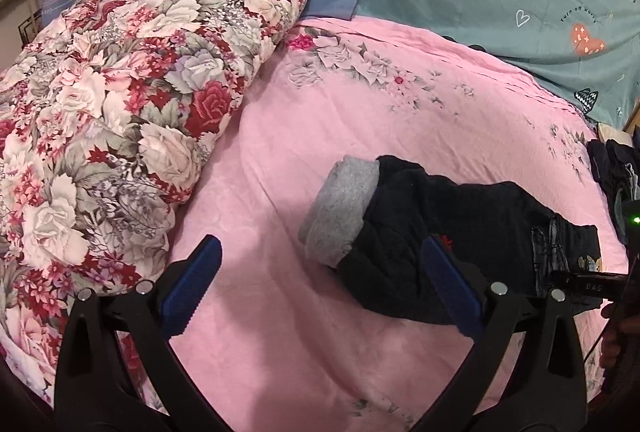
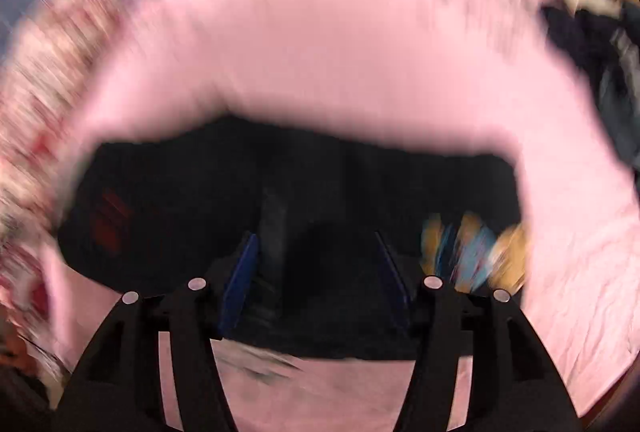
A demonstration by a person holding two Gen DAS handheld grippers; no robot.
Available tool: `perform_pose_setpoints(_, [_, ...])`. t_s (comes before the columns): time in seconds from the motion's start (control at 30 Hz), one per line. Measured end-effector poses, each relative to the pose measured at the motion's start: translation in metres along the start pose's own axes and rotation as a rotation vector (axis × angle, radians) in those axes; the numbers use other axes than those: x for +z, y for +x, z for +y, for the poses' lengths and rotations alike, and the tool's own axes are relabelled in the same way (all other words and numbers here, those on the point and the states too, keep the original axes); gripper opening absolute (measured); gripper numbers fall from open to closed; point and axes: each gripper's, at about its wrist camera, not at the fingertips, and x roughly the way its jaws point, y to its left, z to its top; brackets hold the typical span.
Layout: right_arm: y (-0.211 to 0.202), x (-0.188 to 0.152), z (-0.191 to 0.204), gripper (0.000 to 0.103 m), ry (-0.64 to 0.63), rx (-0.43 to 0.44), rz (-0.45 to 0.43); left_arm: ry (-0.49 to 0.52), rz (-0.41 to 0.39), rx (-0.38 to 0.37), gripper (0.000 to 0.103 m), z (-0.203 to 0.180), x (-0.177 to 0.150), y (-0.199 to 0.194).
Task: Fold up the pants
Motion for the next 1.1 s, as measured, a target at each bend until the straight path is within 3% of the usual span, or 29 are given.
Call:
perform_pose_setpoints(0.1, [-0.021, -0.002, 0.007, 0.06, 0.0, 0.024, -0.067, -0.009, -0.024, 0.039, 0.101, 0.013, 0.004, -0.008])
perform_pose_setpoints(0.17, [-0.053, -0.003, 0.027, 0.061, -0.039, 0.074, -0.168, -0.037, -0.032, 0.062, 0.101, 0.026, 0.005, -0.012])
perform_pose_setpoints(0.23, [-0.076, -0.007, 0.064, 0.063, -0.182, 0.082, -0.256, -0.058, -0.027, 0.076, 0.101, 0.036, 0.004, -0.013])
perform_pose_setpoints(0.37, [-0.073, -0.021, 0.127, 0.064, -0.415, 0.075, -0.271, -0.067, -0.016, 0.086, 0.101, 0.047, 0.002, -0.012])
perform_pose_setpoints(0.47, [-0.059, -0.024, 0.157, 0.064, -0.504, 0.071, -0.266, -0.053, 0.028, 0.012, 0.101, 0.047, 0.003, -0.002])
perform_pose_setpoints(0.6, [-0.059, -0.029, 0.136, 0.064, -0.474, 0.07, -0.249, -0.052, 0.115, -0.136, 0.101, 0.038, 0.007, 0.028])
perform_pose_setpoints(0.7, [-0.057, -0.018, 0.108, 0.064, -0.358, 0.084, -0.191, -0.079, 0.197, -0.265, 0.098, 0.022, 0.01, 0.055])
perform_pose_setpoints(0.8, [-0.061, -0.021, 0.087, 0.064, -0.301, 0.062, -0.182, -0.087, 0.229, -0.316, 0.096, 0.006, 0.009, 0.072])
perform_pose_setpoints(0.87, [-0.065, -0.024, 0.081, 0.064, -0.296, 0.036, -0.192, -0.098, 0.267, -0.321, 0.09, -0.003, 0.007, 0.086])
perform_pose_setpoints(1.1, [-0.069, -0.035, 0.068, 0.064, -0.289, -0.004, -0.195, -0.04, 0.314, -0.185, 0.084, -0.02, 0.005, 0.109])
